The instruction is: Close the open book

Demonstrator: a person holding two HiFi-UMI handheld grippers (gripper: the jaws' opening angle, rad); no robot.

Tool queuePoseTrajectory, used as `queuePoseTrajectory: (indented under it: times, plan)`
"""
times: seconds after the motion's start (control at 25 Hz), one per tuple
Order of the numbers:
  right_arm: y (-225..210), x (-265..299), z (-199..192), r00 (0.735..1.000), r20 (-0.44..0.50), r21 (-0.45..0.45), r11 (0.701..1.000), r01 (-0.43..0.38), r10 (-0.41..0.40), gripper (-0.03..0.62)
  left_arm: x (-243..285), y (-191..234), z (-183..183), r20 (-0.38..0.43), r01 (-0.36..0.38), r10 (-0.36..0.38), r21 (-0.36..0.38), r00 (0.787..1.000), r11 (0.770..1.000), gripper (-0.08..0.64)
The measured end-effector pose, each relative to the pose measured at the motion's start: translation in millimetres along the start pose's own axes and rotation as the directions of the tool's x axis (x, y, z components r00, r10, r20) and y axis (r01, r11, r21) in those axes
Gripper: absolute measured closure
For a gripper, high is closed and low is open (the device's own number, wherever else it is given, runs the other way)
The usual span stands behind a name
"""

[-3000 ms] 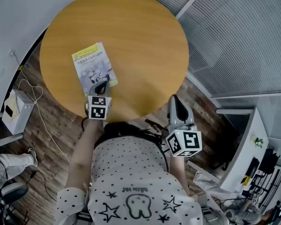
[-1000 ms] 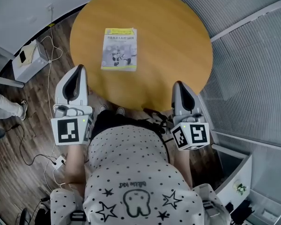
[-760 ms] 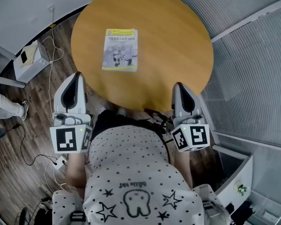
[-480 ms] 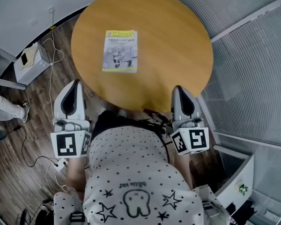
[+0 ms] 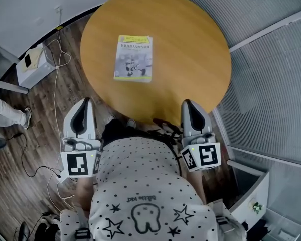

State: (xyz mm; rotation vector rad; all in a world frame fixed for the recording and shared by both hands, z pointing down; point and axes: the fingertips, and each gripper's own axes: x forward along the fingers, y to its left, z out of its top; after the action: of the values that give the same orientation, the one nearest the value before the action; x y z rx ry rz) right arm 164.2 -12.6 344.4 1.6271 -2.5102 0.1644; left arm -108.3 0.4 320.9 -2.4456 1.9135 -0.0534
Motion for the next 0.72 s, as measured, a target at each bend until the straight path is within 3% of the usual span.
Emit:
queuePoseTrajectory:
  times: [0.72]
  plan:
    - [2,-8,-6,0.999,-0.023,0.014,0.999,0.049,-0.049,0.588,6,-12,-9,-0.021,0.067,-0.067,-0.025,0.997,0.997,0.551]
